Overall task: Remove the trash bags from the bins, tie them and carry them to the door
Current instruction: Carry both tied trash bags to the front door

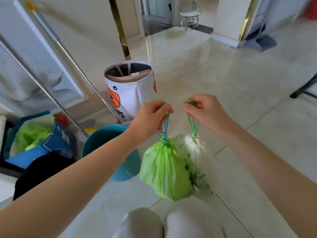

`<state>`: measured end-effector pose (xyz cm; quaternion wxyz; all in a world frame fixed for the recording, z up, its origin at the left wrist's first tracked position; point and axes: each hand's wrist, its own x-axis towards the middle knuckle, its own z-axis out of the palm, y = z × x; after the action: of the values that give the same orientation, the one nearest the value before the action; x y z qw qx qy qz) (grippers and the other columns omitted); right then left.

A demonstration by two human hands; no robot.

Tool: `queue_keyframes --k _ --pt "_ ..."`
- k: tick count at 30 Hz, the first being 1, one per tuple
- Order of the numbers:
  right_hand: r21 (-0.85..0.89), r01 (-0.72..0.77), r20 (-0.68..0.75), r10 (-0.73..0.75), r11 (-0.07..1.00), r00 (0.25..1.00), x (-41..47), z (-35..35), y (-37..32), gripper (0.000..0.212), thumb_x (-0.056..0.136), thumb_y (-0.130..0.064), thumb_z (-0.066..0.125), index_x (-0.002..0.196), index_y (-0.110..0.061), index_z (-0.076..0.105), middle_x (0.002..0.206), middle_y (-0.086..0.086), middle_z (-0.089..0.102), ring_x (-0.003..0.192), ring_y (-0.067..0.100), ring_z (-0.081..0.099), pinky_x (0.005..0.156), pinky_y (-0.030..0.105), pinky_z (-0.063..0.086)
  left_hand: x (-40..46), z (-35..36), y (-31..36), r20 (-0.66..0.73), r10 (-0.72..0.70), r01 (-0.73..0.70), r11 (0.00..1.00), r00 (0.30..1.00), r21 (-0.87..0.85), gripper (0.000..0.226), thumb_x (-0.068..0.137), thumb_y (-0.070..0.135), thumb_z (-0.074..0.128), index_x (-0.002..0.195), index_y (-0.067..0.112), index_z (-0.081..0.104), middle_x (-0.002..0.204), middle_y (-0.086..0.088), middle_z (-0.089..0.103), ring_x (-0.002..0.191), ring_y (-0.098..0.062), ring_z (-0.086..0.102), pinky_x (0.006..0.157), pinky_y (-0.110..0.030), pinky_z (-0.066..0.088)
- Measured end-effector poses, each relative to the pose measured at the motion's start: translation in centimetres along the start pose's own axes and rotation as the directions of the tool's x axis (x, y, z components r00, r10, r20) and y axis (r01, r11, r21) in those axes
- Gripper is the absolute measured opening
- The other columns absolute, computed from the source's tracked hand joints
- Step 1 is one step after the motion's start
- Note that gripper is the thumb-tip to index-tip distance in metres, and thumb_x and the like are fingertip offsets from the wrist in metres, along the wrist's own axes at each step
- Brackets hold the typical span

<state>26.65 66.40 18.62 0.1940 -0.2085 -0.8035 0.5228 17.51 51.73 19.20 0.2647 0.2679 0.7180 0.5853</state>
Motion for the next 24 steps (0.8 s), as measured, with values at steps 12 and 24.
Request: queue_keyframes --k 12,24 --pt "-0.332 -0.235 -0.195 0.177 0.914 0.965 8.0 -11.0 -1.4 0.009 0.091 -0.022 0.055 0.084 -0.017 0.057 0.065 -0.008 0.053 0.056 0.005 0.048 0.045 0.011 0.035 11.2 7.4 7.2 0.148 0.045 -0.078 0.971 0.988 0.227 0.026 0.092 0.021 0.055 0.077 0.001 0.062 0.055 0.001 0.049 0.056 -0.016 0.044 0.058 -0.032 0.037" --pt "-0.456 -0.369 -0.298 0.252 0.810 0.921 5.2 -26.1 -19.5 0.012 0.097 -0.017 0.046 0.092 -0.012 0.056 0.088 0.002 0.058 0.078 0.020 0.056 0.074 0.040 0.050 13.1 10.9 29.9 0.243 -0.008 -0.072 0.946 0.970 0.317 0.025 0.092 0.028 0.046 0.081 0.017 0.066 0.059 0.000 0.051 0.057 -0.015 0.047 0.059 -0.033 0.041"
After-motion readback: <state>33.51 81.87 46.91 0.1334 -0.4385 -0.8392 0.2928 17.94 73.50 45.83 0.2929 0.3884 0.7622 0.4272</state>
